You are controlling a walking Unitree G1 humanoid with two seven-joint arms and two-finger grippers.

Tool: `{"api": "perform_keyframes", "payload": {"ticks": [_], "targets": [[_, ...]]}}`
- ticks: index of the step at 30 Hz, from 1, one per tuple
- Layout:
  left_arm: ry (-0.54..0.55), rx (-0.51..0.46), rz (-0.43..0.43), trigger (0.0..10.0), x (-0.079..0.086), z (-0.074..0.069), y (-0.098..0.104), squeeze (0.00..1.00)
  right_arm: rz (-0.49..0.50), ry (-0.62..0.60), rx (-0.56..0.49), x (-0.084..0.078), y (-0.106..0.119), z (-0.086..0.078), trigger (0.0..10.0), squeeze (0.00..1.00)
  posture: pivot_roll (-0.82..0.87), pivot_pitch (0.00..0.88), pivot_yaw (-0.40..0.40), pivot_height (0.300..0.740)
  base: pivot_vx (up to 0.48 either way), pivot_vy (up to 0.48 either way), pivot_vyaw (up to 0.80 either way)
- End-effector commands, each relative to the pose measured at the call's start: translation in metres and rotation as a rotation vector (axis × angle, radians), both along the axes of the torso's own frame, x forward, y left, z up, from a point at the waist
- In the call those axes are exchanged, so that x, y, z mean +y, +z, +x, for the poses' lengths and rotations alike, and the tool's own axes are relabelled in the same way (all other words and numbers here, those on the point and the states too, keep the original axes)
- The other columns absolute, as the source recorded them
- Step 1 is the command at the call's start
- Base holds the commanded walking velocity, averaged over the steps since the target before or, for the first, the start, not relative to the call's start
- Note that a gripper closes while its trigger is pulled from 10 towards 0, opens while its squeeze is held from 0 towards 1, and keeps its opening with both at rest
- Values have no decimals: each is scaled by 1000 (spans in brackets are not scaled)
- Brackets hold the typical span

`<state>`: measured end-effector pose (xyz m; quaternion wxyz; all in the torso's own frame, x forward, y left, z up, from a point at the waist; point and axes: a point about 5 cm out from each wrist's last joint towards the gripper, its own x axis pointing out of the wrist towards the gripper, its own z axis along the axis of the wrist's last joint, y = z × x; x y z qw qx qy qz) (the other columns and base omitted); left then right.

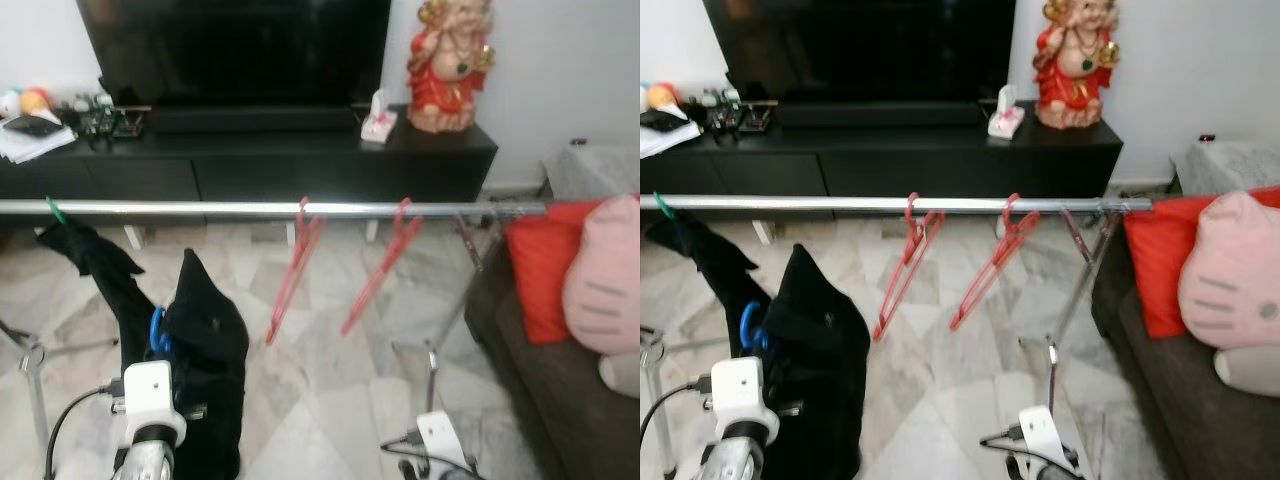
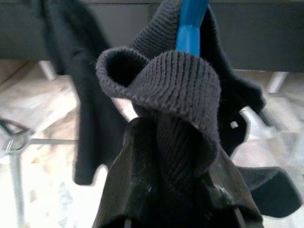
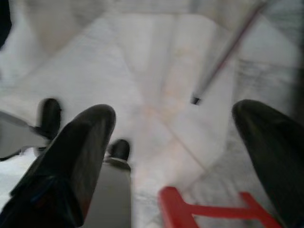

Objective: Hang hanger

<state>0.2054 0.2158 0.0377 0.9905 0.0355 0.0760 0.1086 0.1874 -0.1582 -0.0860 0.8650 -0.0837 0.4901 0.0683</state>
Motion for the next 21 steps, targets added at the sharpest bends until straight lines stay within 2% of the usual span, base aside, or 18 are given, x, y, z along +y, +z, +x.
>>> {"api": "perform_keyframes", "payload": {"ticks": [1, 12, 14, 17, 21], "targets": [[-6, -66, 8, 10000, 0, 7, 13, 0, -8, -5, 1, -4, 0, 0, 10000, 0, -64, 0, -3, 740, 398, 0, 0], [-25, -77, 22, 10000, -3, 6, 14, 0, -20, 20, 5, -5, 0, 0, 10000, 0, -57, 0, -15, 740, 373, 0, 0], [-65, -98, 44, 10000, -8, 4, 16, 0, -19, 21, 3, -5, 0, 0, 10000, 0, -58, 0, -14, 740, 0, 0, 0], [-79, -97, 53, 10000, -10, 3, 16, 0, -20, 22, 2, -5, 0, 0, 10000, 0, -58, 0, -14, 740, 0, 0, 0], [-128, -80, 107, 10000, -14, -1, 14, 0, -26, 33, 1, -5, 1, 0, 10000, 0, -59, 0, -14, 740, 0, 0, 0]]}}
